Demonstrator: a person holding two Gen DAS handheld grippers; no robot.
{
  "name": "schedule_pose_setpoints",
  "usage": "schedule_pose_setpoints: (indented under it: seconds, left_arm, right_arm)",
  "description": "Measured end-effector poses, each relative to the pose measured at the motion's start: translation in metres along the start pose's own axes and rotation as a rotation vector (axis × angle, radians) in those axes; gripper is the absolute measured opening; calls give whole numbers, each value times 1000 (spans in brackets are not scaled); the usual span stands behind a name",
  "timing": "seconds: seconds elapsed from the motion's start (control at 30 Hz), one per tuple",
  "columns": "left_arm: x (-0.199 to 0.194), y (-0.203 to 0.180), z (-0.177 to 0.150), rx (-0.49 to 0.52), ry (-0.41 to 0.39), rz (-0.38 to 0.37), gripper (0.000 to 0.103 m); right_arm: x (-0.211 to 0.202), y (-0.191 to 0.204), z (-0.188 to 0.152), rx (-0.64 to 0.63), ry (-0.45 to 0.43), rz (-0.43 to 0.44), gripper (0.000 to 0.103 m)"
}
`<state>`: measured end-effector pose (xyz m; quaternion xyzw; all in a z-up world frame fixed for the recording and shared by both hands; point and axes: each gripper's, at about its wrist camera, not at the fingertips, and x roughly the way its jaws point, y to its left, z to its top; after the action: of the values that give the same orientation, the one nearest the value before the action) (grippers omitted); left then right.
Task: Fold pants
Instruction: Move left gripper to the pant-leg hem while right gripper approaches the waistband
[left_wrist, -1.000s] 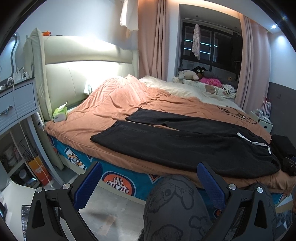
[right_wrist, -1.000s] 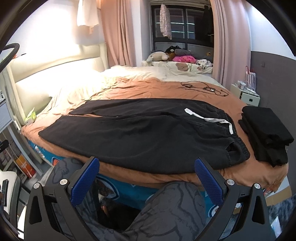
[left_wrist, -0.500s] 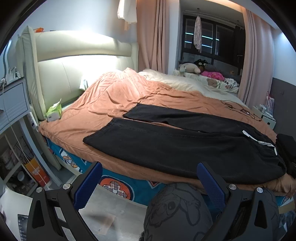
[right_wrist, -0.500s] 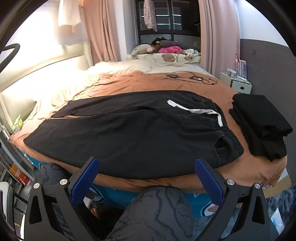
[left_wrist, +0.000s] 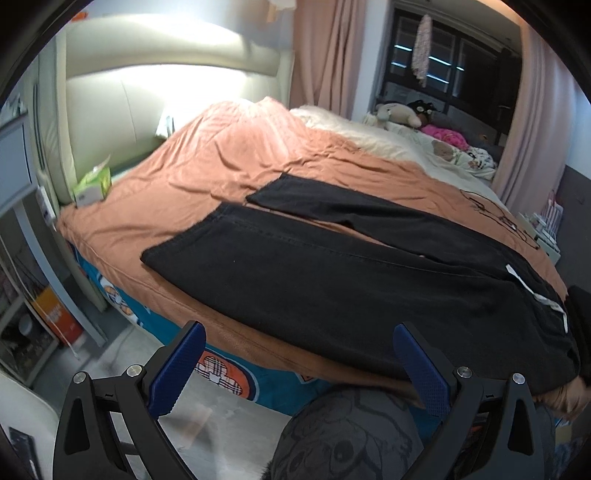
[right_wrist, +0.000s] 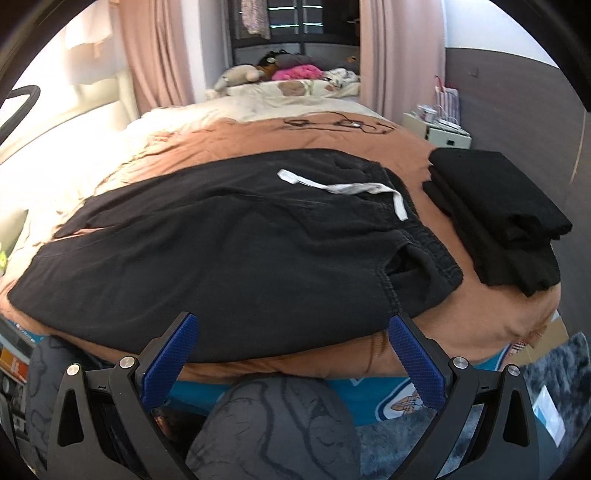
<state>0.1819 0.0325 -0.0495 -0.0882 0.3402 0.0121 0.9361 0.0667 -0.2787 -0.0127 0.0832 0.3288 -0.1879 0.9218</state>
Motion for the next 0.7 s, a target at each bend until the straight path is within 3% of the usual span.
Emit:
schedule_pose_setpoints:
  seconds: [0.7]
  left_arm:
    - [115,71,21,-267,172,80,87]
  right_arm:
    - [41,1,25,158,83,-197,103]
